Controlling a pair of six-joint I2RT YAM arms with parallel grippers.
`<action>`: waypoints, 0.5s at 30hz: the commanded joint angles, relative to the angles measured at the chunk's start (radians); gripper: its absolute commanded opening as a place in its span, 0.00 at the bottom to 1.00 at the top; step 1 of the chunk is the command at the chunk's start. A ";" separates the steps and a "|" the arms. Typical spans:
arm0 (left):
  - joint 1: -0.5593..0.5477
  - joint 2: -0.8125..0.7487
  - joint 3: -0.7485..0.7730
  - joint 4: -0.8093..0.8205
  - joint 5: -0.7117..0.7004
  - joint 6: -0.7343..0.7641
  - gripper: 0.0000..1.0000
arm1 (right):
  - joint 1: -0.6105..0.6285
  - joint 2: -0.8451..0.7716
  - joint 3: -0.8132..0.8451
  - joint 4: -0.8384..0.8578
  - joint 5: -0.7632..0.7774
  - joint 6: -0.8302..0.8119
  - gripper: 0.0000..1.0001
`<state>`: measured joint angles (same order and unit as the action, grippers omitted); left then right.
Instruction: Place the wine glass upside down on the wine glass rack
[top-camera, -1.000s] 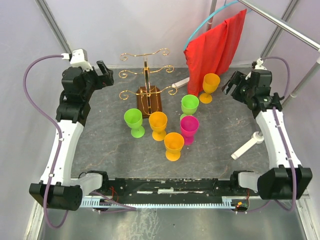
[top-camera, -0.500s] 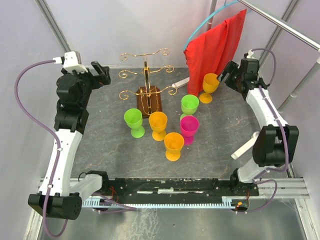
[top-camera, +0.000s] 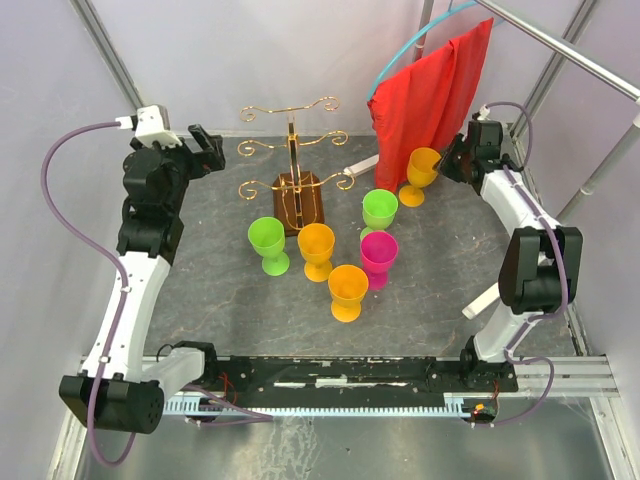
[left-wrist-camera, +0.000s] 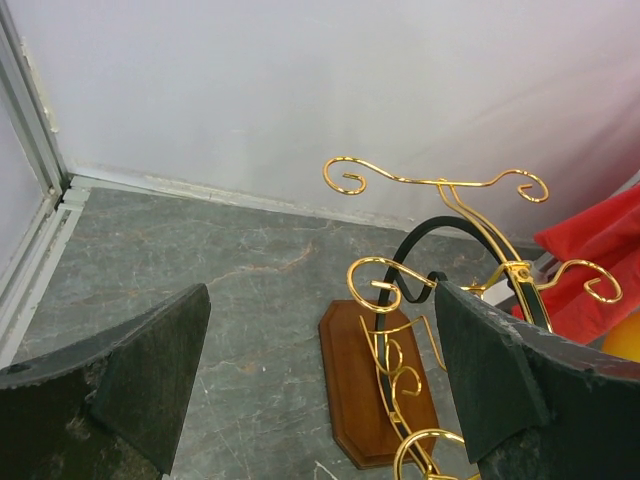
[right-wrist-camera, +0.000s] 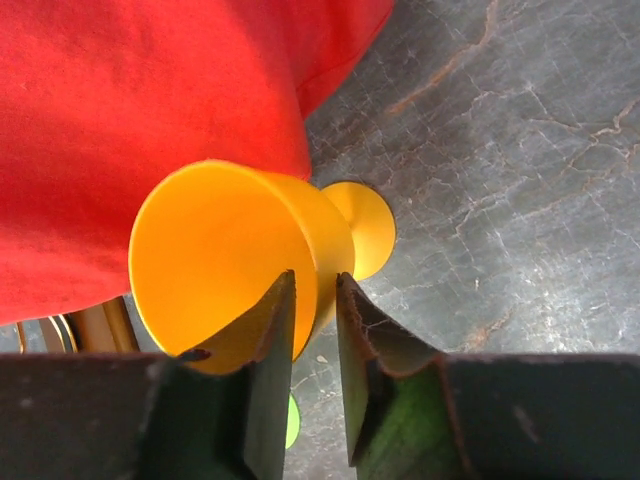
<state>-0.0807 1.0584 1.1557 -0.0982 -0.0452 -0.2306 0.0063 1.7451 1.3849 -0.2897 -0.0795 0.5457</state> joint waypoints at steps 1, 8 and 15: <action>0.000 0.014 0.006 0.059 0.001 -0.005 0.99 | 0.010 -0.014 0.075 -0.014 -0.011 -0.058 0.22; 0.000 0.080 0.084 0.033 0.048 -0.085 0.99 | 0.012 -0.104 0.123 -0.125 0.044 -0.157 0.01; -0.001 0.155 0.262 -0.035 0.074 -0.284 0.99 | 0.016 -0.356 0.160 -0.188 0.122 -0.253 0.01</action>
<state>-0.0807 1.2034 1.2968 -0.1383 0.0006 -0.3508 0.0177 1.5795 1.4548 -0.4808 -0.0135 0.3698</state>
